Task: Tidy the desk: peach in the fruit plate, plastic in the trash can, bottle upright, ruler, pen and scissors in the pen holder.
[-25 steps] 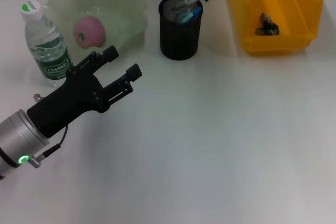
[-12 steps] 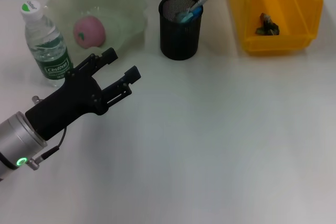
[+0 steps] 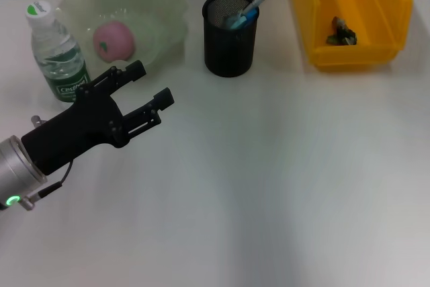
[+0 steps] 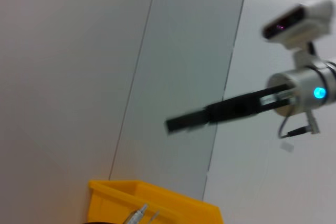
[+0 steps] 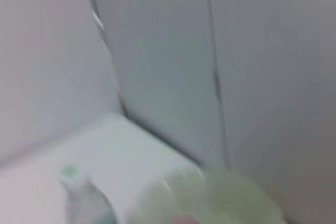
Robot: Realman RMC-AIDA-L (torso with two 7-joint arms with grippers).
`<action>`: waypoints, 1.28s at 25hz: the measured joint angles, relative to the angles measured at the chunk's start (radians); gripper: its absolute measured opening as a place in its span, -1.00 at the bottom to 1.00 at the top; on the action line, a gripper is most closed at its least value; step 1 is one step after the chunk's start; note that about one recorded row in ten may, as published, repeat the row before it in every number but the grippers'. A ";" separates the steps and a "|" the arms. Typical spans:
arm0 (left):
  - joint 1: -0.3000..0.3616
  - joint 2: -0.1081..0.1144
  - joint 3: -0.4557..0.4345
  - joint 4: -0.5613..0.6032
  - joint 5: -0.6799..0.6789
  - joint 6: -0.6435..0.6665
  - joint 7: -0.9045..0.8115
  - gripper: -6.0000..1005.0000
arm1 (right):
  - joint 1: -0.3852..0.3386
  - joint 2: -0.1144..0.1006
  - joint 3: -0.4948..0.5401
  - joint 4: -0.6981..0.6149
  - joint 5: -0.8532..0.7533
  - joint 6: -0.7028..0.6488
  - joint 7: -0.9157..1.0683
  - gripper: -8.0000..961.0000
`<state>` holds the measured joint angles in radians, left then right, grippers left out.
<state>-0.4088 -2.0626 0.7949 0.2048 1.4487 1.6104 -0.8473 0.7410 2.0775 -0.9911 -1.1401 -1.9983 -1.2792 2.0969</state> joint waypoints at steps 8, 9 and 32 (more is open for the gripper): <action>0.011 0.006 0.000 0.094 0.064 0.008 -0.045 0.56 | -0.233 -0.010 0.044 0.298 0.556 -0.253 -0.499 0.46; 0.011 0.011 0.000 0.114 0.090 0.011 -0.057 0.56 | -0.240 -0.015 0.058 0.348 0.573 -0.298 -0.547 0.46; -0.024 0.056 0.000 0.186 0.343 0.036 -0.093 0.56 | -0.270 -0.001 0.080 0.775 0.329 -0.301 -1.053 0.46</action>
<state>-0.4333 -2.0069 0.7946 0.3905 1.7913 1.6468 -0.9400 0.4714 2.0767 -0.9112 -0.3653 -1.6695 -1.5800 1.0435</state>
